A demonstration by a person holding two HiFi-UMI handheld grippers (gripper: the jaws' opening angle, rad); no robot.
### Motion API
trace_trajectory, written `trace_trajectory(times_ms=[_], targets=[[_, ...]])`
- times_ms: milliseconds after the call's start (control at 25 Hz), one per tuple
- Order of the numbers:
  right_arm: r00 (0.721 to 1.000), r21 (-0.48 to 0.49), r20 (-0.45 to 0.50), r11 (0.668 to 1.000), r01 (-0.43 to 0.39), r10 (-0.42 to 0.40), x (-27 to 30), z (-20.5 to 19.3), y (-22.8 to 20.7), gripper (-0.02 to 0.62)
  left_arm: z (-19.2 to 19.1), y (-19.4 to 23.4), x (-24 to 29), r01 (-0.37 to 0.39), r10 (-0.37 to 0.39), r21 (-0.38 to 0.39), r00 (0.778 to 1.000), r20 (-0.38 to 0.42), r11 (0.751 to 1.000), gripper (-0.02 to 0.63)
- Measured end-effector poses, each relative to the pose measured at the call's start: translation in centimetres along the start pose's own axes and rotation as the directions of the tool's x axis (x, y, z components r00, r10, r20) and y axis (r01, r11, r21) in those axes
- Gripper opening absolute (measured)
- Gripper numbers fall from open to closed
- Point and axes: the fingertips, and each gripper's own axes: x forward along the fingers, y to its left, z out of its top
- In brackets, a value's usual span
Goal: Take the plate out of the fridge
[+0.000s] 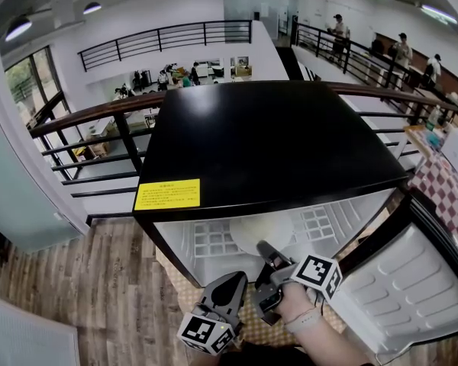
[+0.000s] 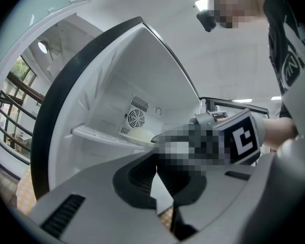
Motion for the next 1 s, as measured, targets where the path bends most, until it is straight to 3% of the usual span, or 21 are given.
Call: trace_trajectory(times_ms=[600,1000], targets=[[0.999,0.117,-0.027,0.993,-0.030,0.034,-0.9,-0.5,-0.1,0.098,-0.2,-0.5,0.3,0.009,-0.009,-0.010,1.000,0.000,1.000,0.008],[0.998,0.102,-0.010,0.993,-0.057,0.058,-1.5,-0.6,0.4,0.051,-0.4,-1.2,0.4,0.023,-0.023,-0.008,1.000,0.000,1.000,0.009]])
